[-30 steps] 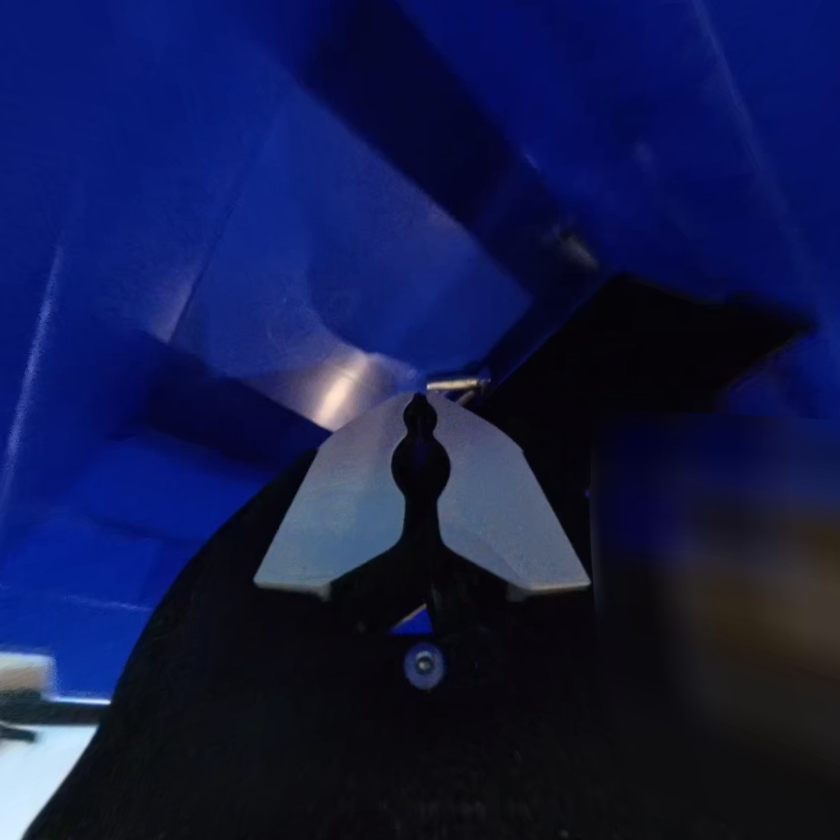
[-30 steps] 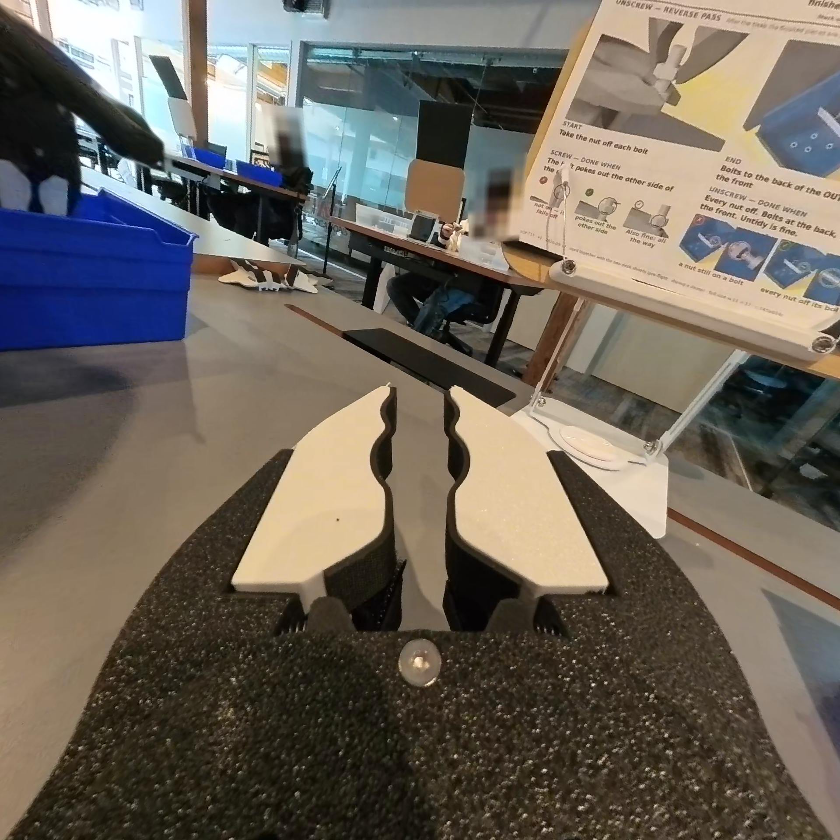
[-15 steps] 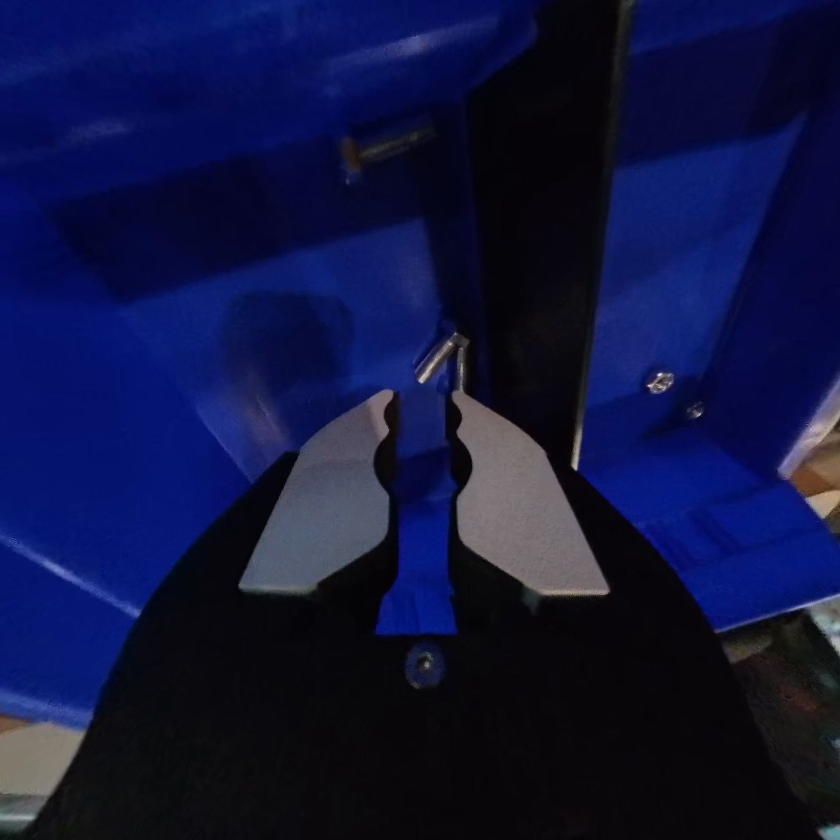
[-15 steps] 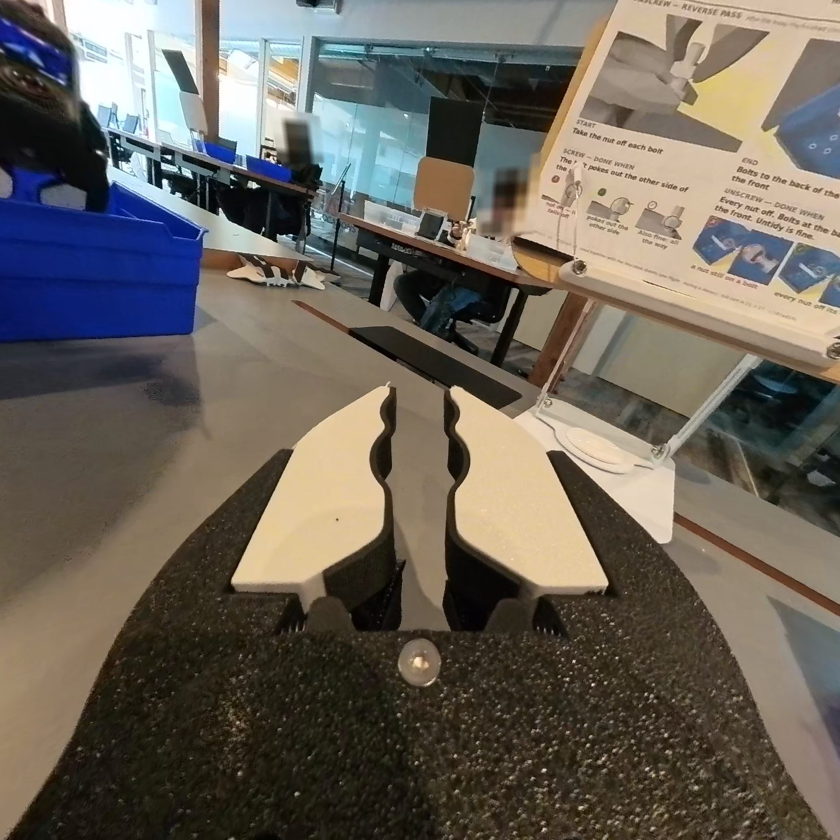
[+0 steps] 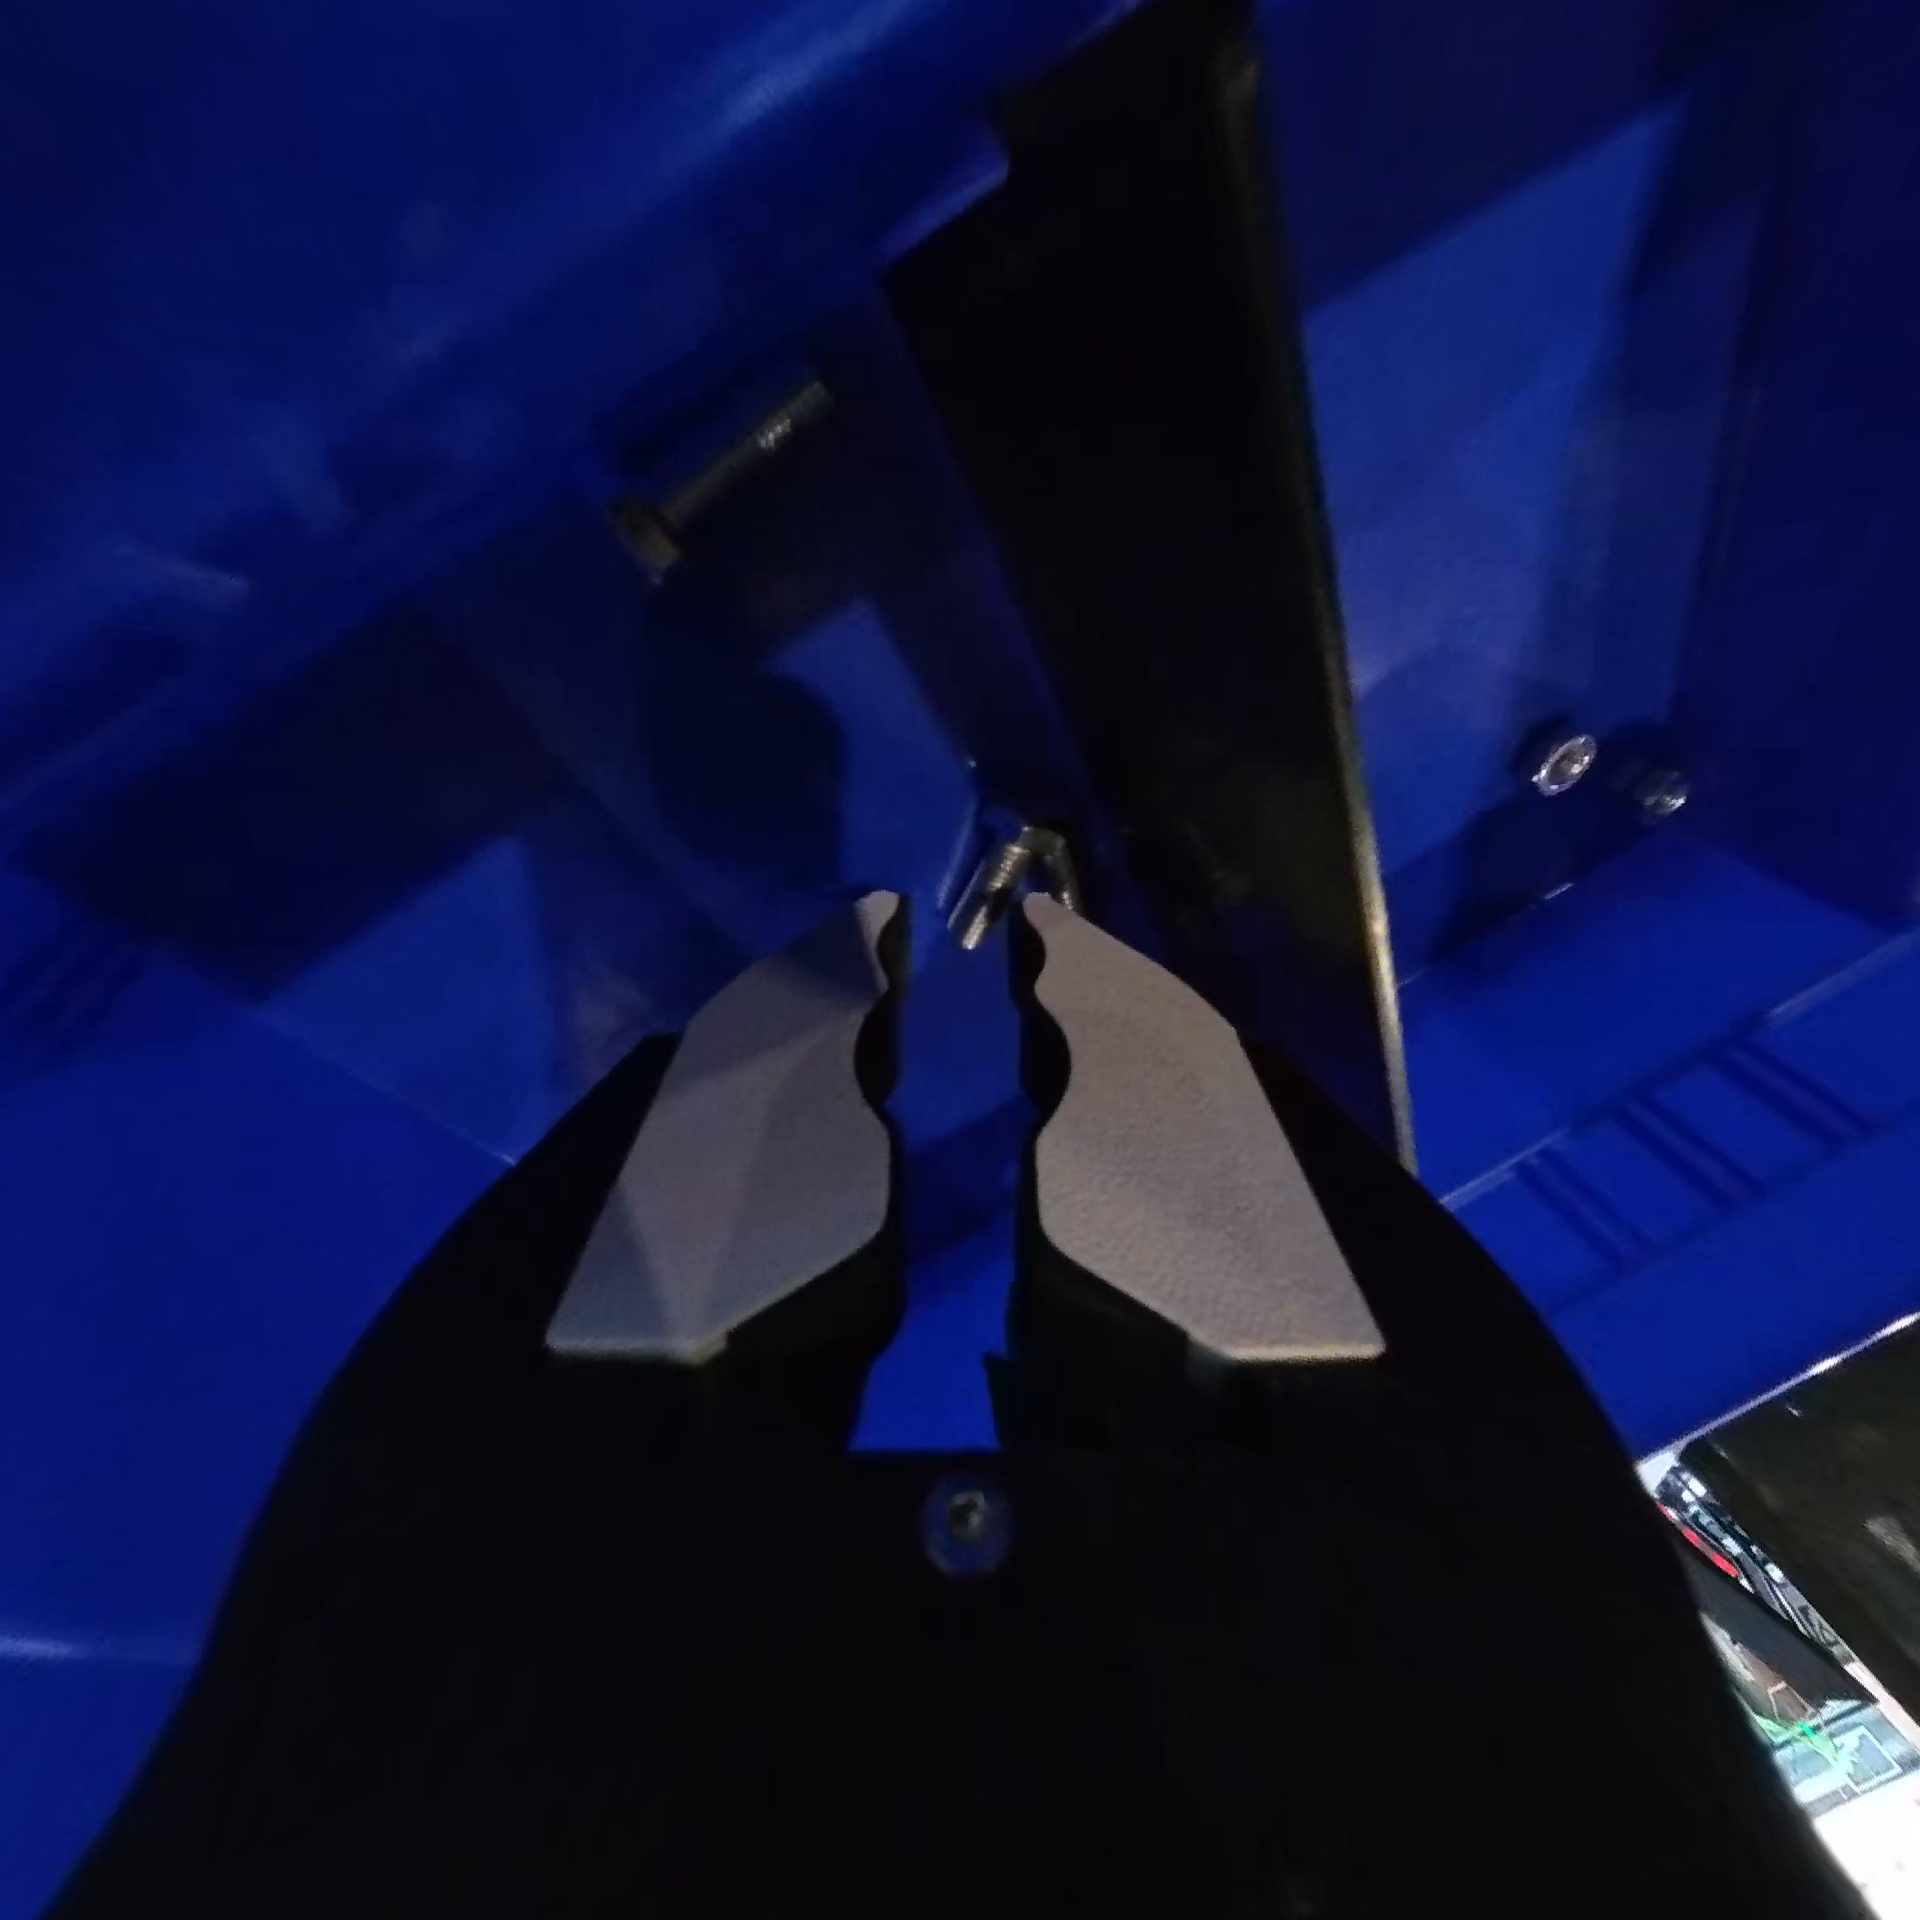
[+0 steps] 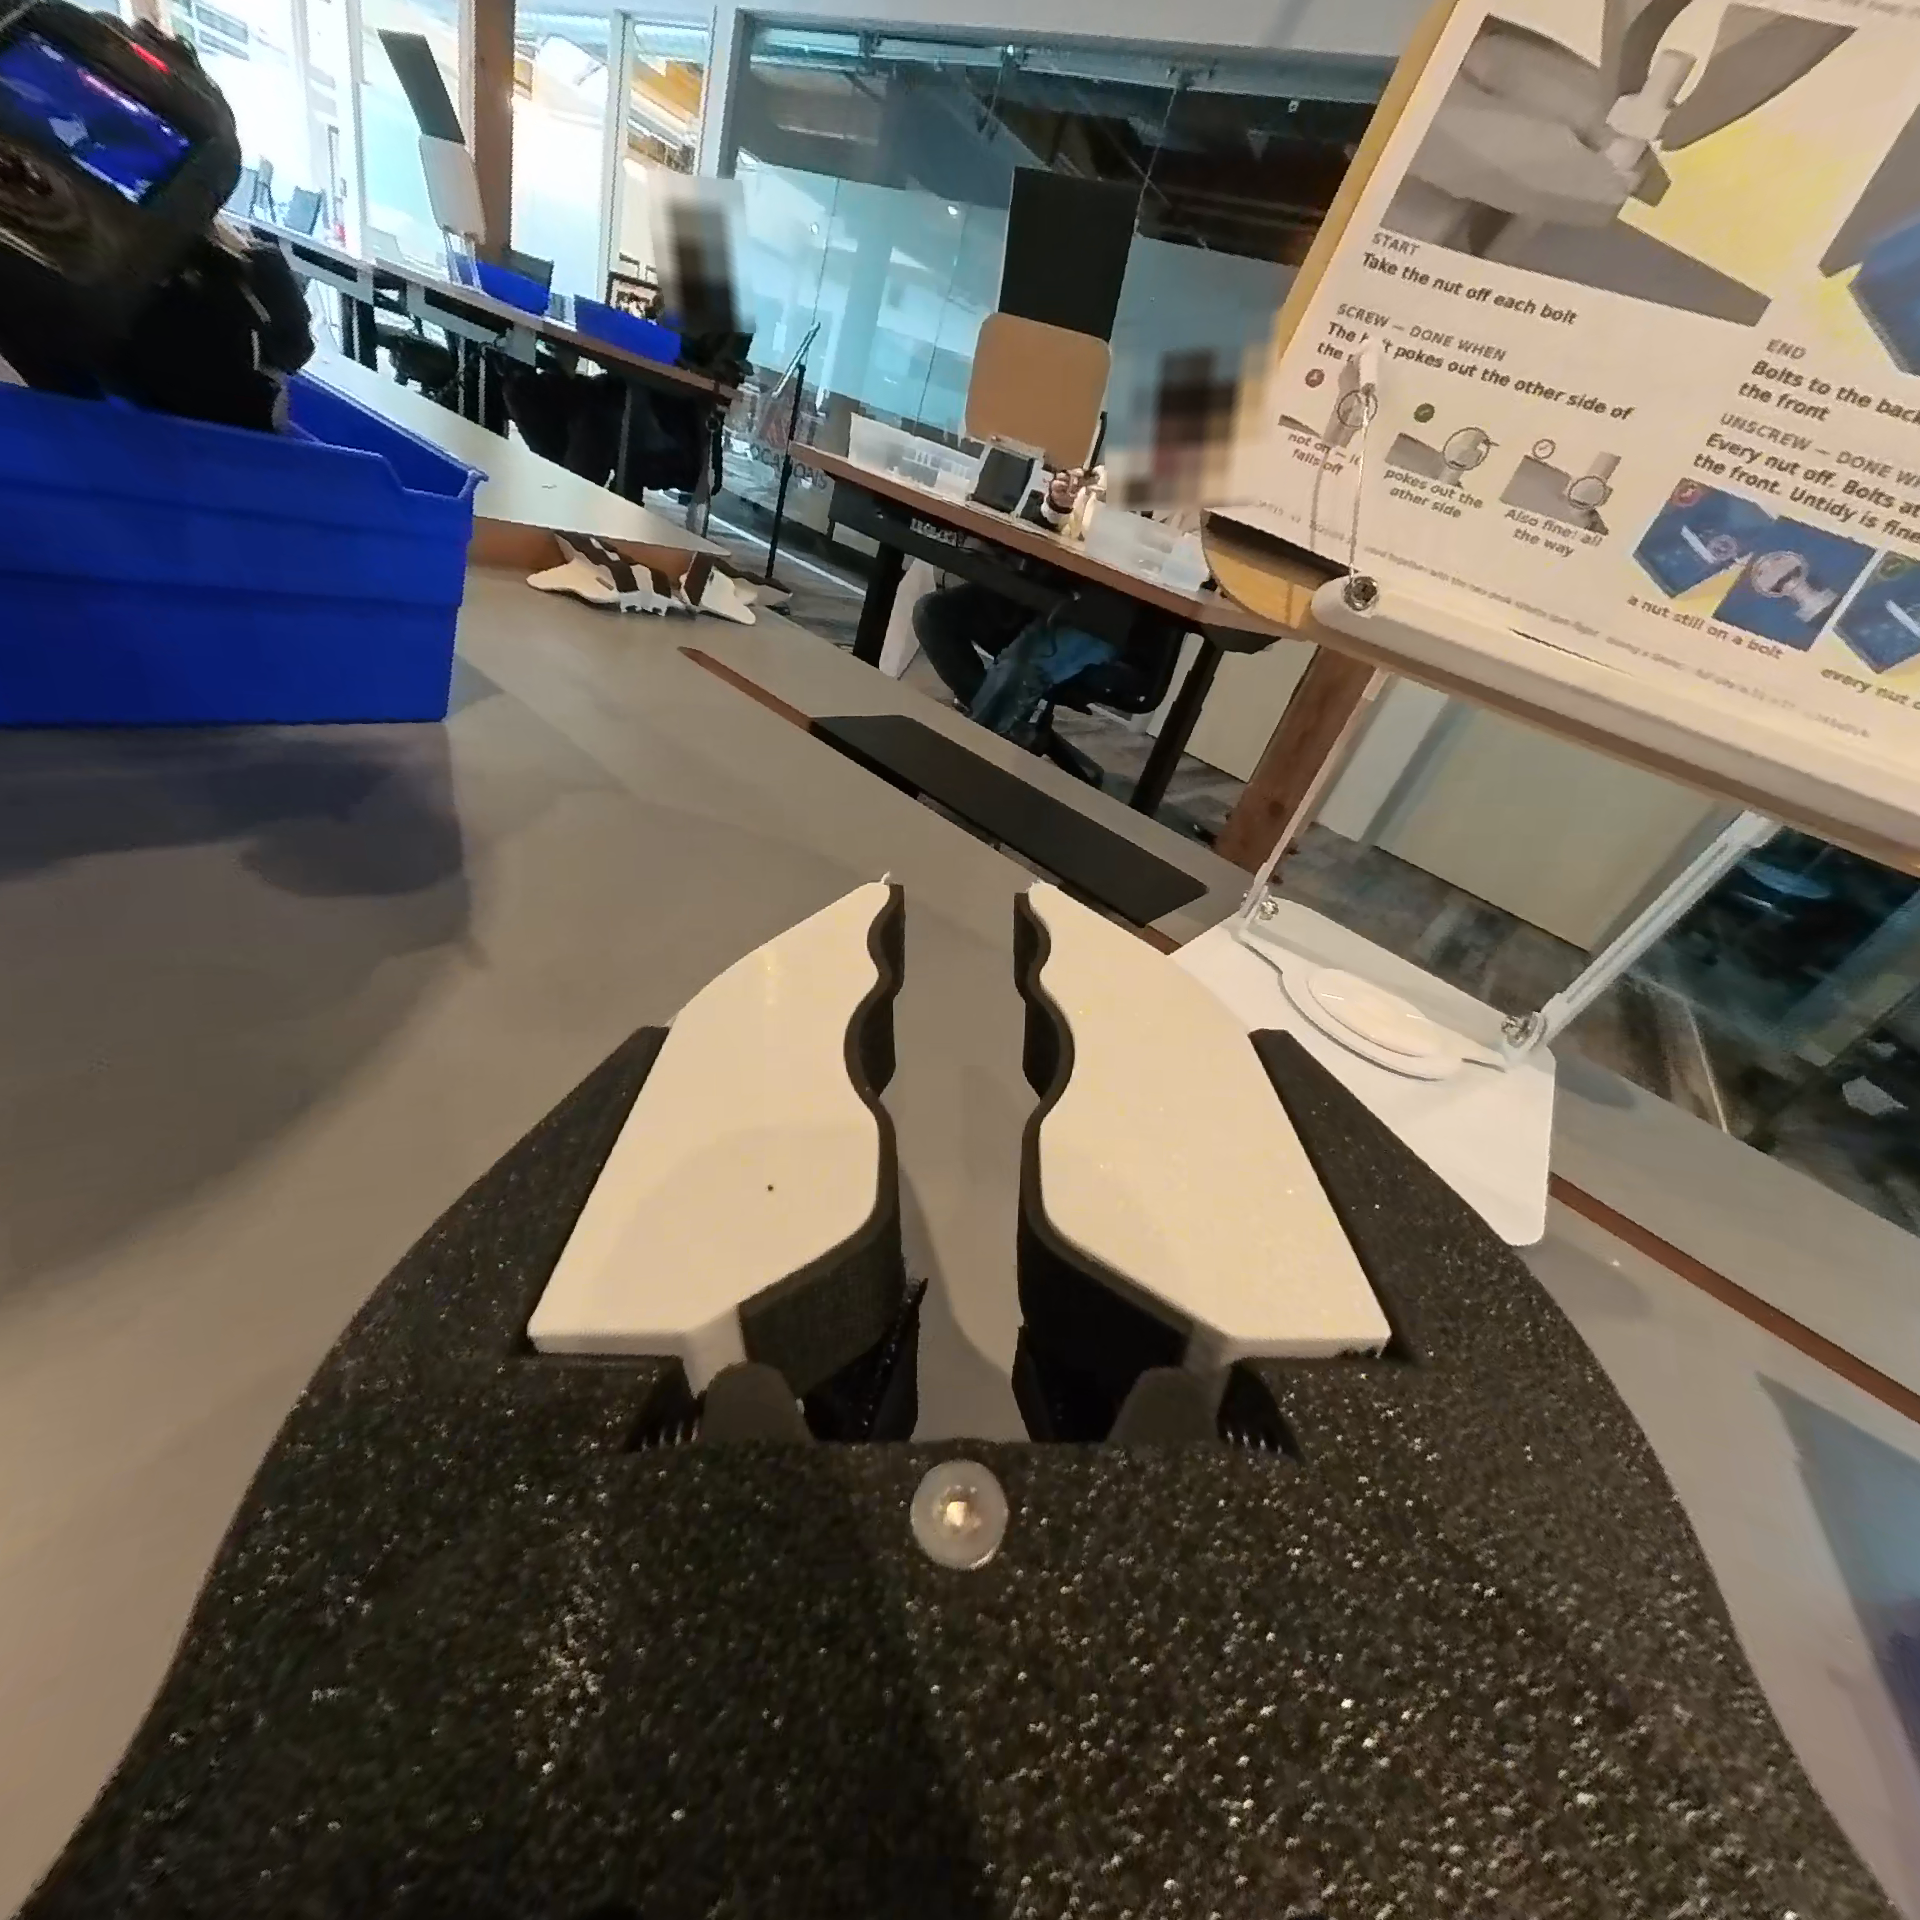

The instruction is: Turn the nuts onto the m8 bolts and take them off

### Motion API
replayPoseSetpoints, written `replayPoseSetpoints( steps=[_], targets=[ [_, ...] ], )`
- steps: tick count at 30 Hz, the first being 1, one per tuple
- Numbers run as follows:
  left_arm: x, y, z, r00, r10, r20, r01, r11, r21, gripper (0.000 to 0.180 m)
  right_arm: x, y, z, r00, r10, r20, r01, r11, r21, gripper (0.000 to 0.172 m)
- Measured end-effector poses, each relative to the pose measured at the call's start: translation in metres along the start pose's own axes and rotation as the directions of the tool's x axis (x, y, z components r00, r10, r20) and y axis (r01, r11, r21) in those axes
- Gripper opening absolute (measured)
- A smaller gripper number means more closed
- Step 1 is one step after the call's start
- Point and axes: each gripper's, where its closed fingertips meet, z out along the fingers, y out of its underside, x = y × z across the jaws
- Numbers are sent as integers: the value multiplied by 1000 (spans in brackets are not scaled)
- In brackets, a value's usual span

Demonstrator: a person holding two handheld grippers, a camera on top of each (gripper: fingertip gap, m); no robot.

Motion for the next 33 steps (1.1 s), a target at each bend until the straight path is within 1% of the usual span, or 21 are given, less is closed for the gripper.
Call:
replayPoseSetpoints(
  steps=[4, 15, 19, 24, 27, 29, 31, 33],
  targets=[
    [4, 2, 3, 1000, 0, -3, 0, 1000, -6, 10, 0, 0, 0, 1000, 3, -1, -3, 1000, 3, 19],
    [4, 1, 3, 998, -59, -22, 59, 998, 30, 8, 0, 0, 0, 1000, 1, 2, -1, 1000, 0, 19],
    [-3, 5, 1, 995, -91, 33, 90, 996, 27, 8, -1, 1, 1, 1000, -2, 4, 2, 1000, -4, 19],
    [-7, 12, -5, 988, -138, 72, 137, 990, 22, 7, 0, 1, 2, 1000, -2, 3, 2, 1000, -11, 19],
    [-8, 21, -22, 972, -189, 139, 189, 982, 18, 7, 1, 1, 2, 1000, -1, -7, 1, 1000, -7, 19],
    [-9, 28, -40, 946, -247, 211, 245, 969, 33, 7, 2, 1, 3, 1000, -4, -13, 4, 1000, -6, 19],
    [-11, 35, -65, 894, -318, 316, 319, 946, 48, 7, 2, 1, 3, 1000, -10, -17, 10, 1000, -6, 19],
    [-9, 28, -91, 830, -386, 402, 378, 920, 103, 7, 3, 1, 3, 1000, -14, -22, 14, 1000, -3, 19]
  ],
)
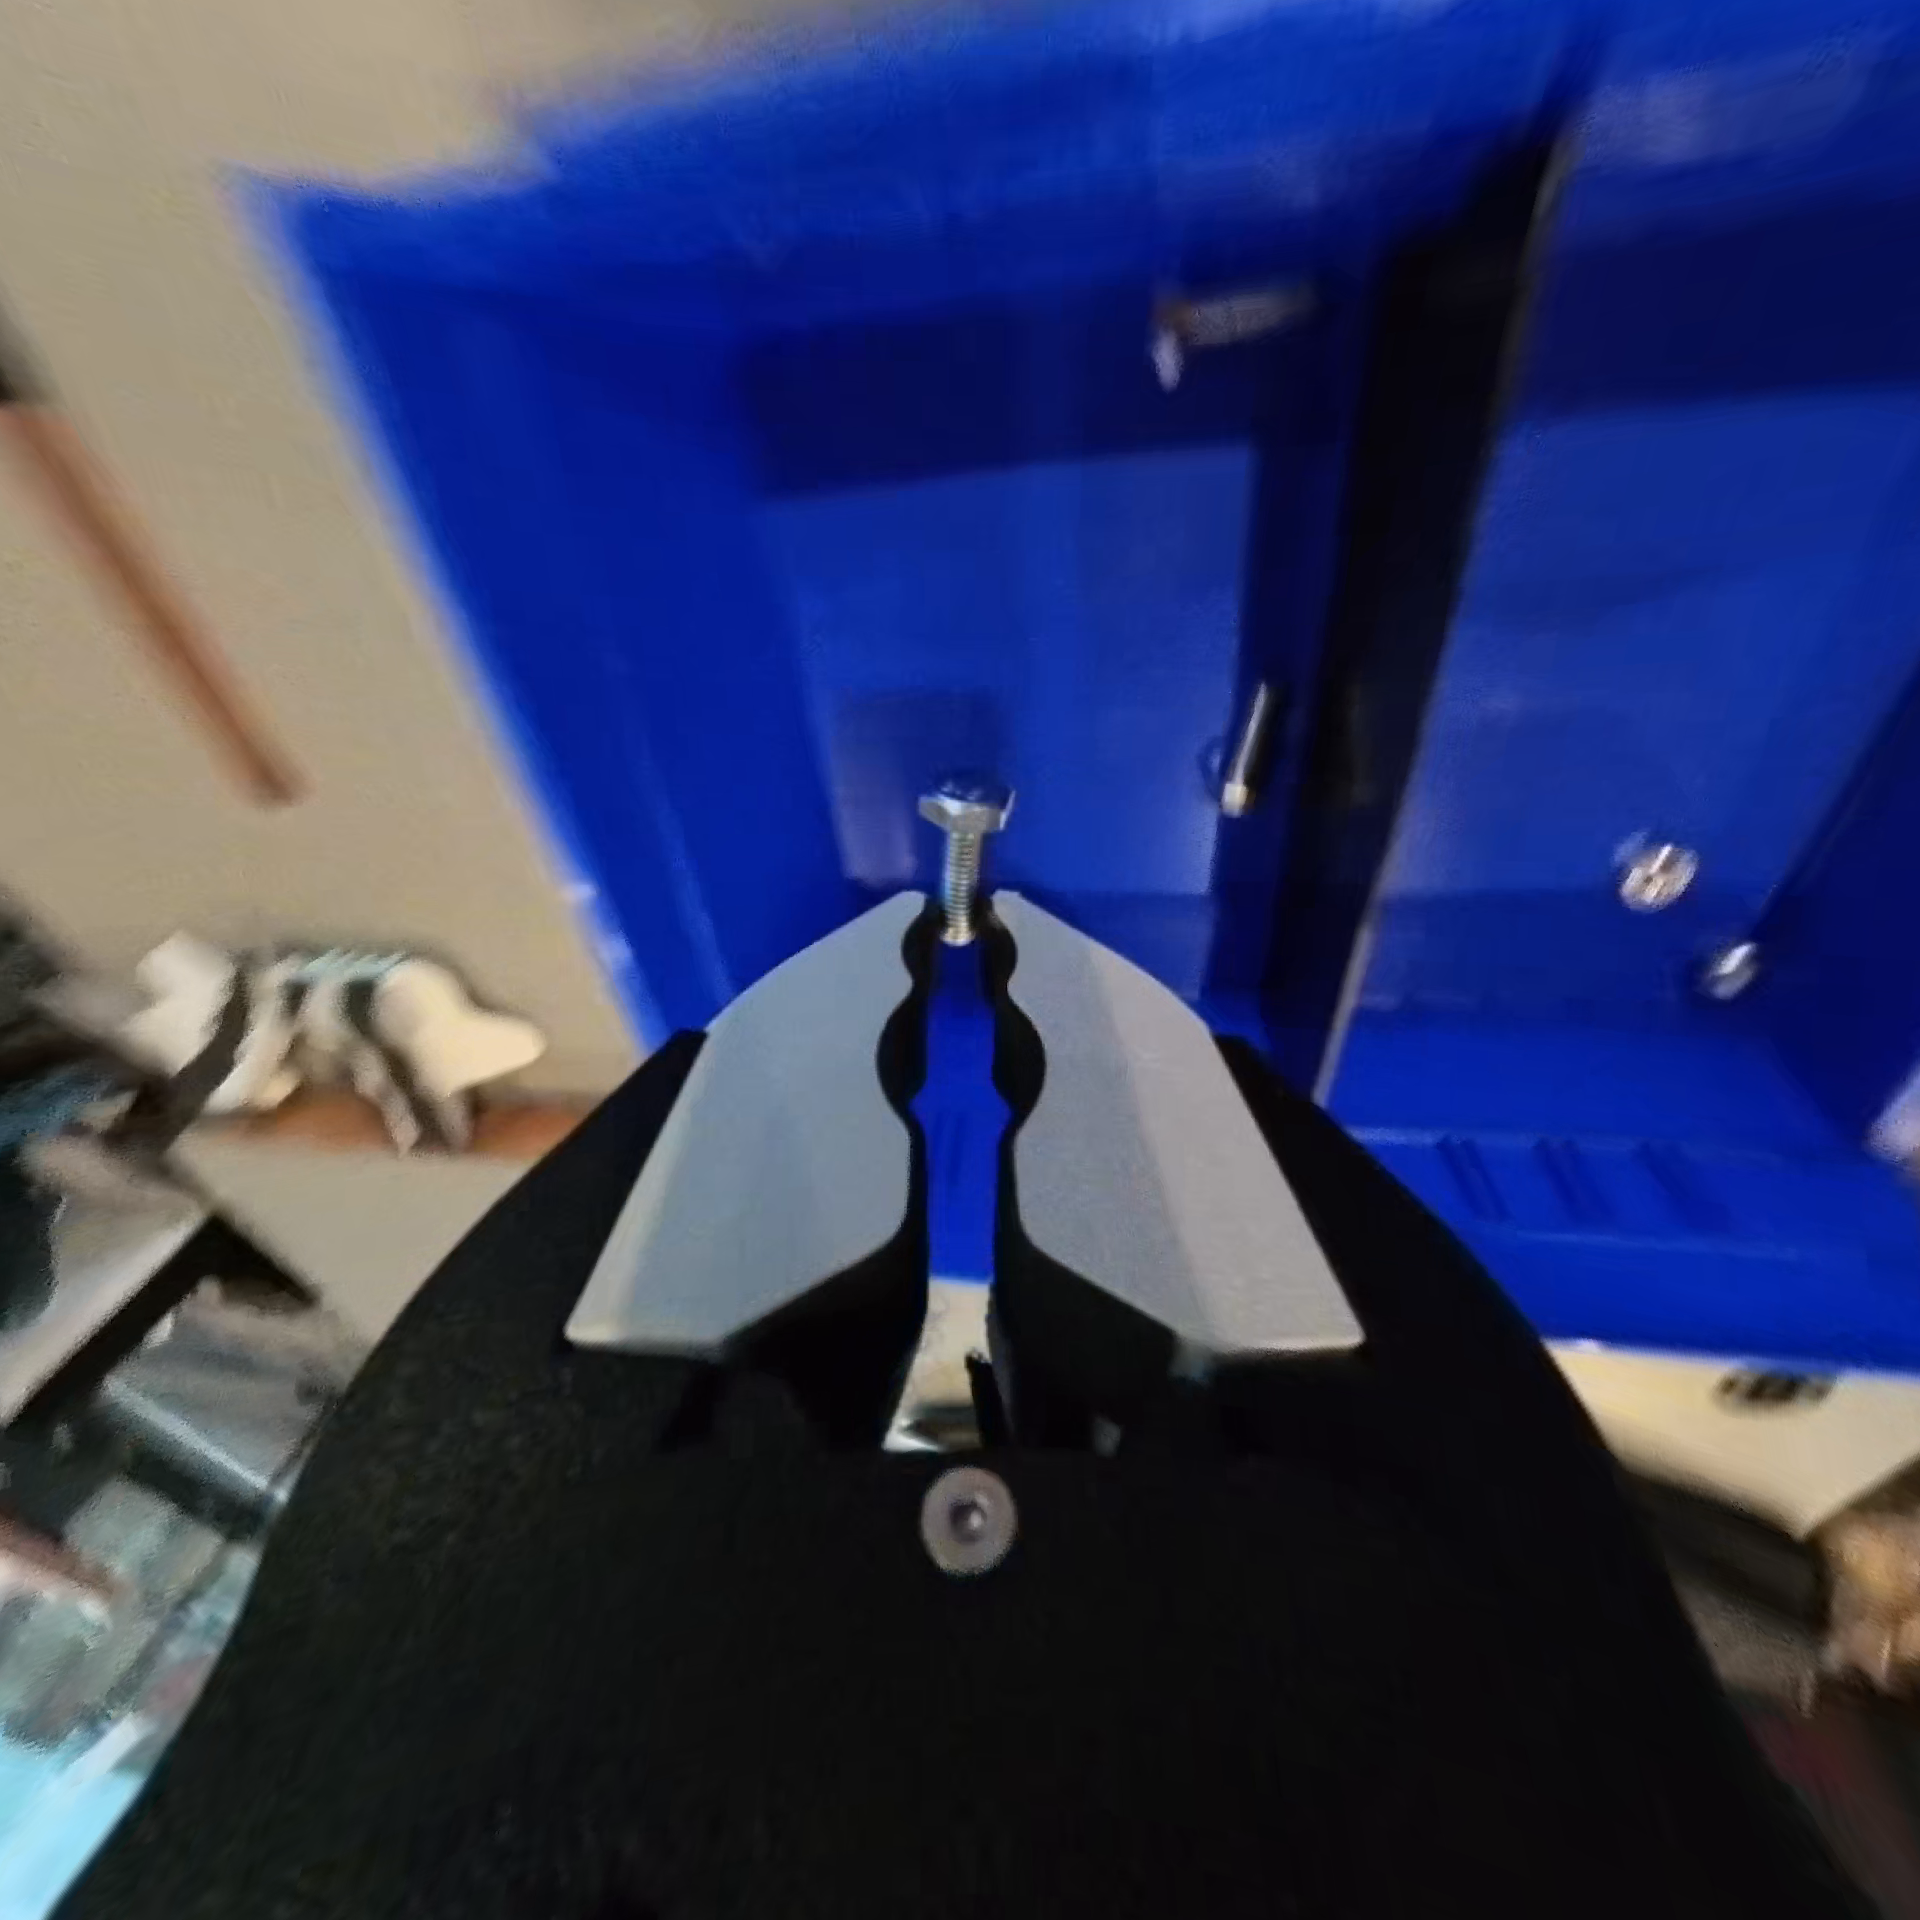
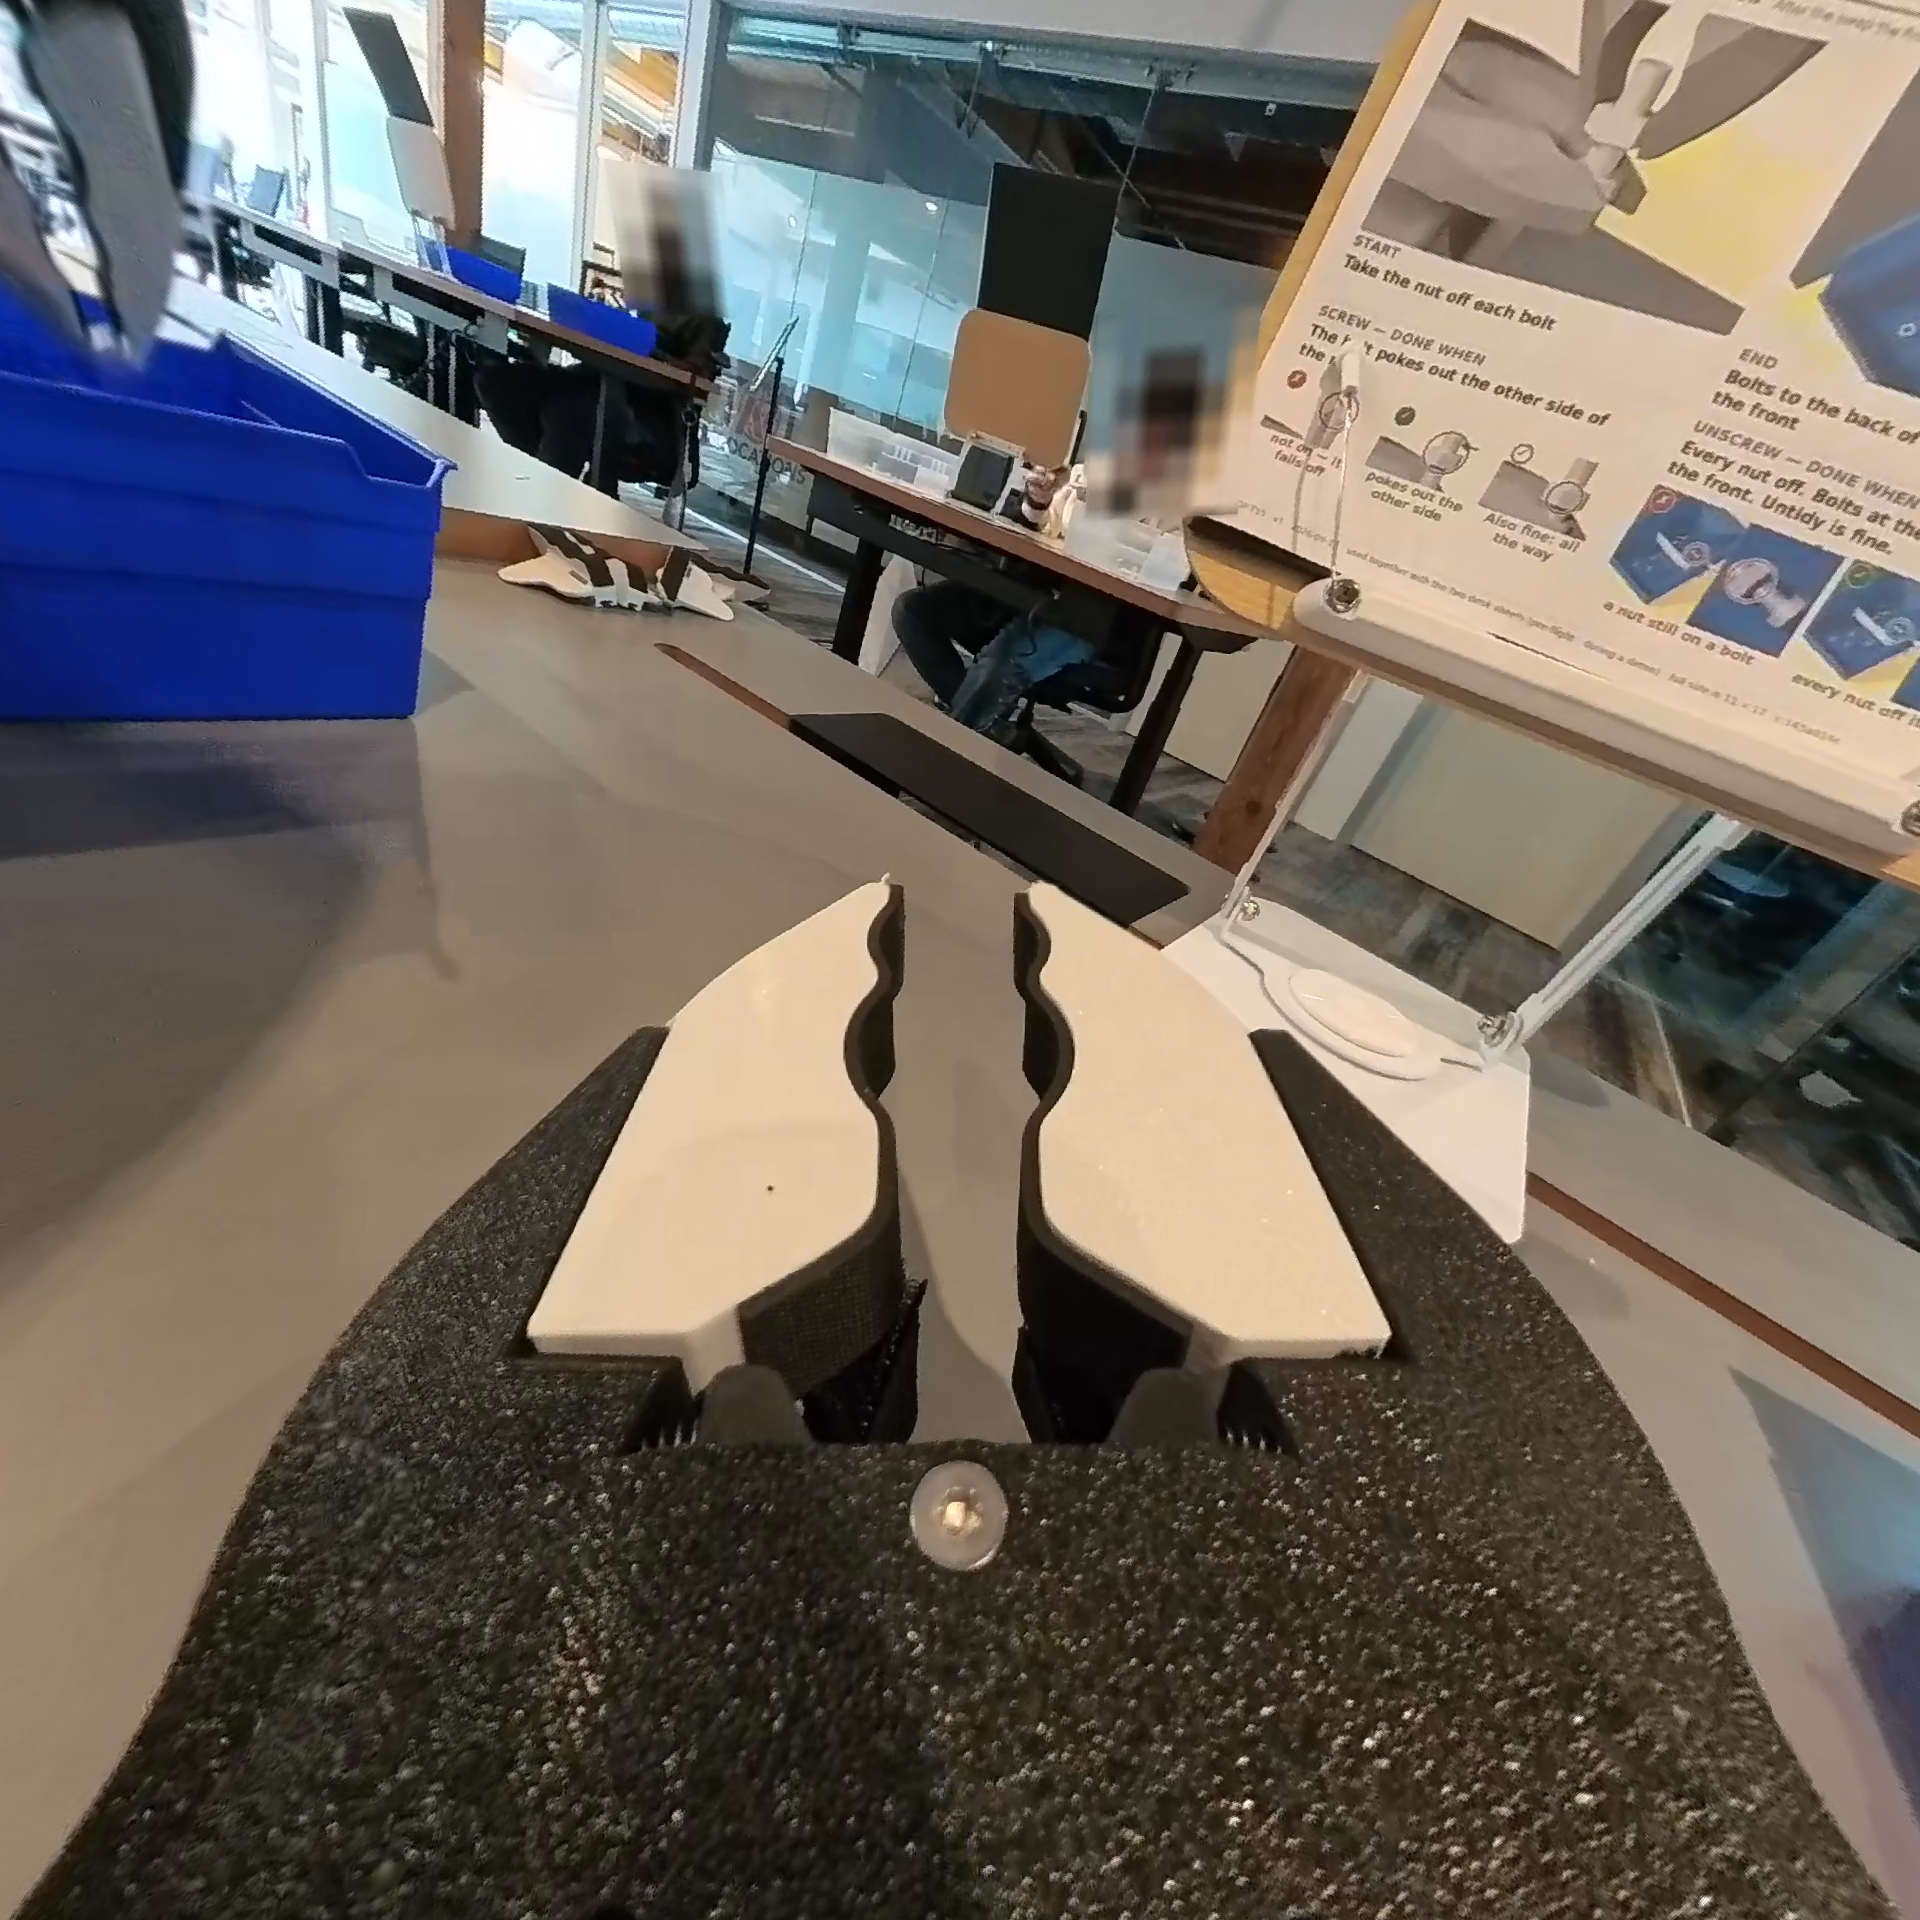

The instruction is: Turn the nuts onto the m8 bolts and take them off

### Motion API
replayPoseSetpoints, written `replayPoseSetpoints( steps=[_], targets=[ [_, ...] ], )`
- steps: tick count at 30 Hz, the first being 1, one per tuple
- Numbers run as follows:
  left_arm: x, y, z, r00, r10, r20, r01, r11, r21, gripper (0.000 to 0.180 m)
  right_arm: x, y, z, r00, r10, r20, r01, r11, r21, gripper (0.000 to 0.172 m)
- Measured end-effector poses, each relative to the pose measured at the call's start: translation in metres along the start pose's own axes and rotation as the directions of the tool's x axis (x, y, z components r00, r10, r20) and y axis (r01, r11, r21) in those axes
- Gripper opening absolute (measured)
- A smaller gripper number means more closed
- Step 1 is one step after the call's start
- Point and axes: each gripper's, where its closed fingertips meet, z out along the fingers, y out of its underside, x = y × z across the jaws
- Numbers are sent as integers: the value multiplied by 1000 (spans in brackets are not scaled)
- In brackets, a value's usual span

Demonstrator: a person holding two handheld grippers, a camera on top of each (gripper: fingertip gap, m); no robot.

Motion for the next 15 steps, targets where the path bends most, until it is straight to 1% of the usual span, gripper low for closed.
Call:
replayPoseSetpoints(
  steps=[2, 4, 6, 8, 10, 12, 15],
  targets=[
    [-1, -22, -25, 994, -60, 87, 56, 997, 47, 7, 2, -1, -1, 1000, 6, -9, -6, 1000, 9, 19],
    [2, -56, -47, 982, -114, 153, 97, 989, 114, 7, 5, -2, -2, 1000, 22, -20, -22, 1000, 21, 19],
    [14, -99, -60, 974, -153, 170, 122, 977, 177, 7, 8, -4, -4, 999, 41, -29, -40, 998, 38, 19],
    [28, -141, -63, 967, -194, 166, 159, 966, 202, 7, 10, -6, -6, 998, 60, -37, -58, 997, 52, 20],
    [50, -182, -54, 964, -241, 116, 213, 953, 215, 7, 12, -7, -8, 996, 76, -44, -73, 996, 59, 20],
    [73, -217, -35, 957, -282, 71, 263, 942, 207, 7, 12, -10, -10, 996, 83, -41, -80, 994, 71, 21],
    [97, -251, 1, 945, -322, 60, 311, 938, 150, 7, 14, -11, -11, 995, 83, -46, -79, 994, 79, 21]
  ],
)
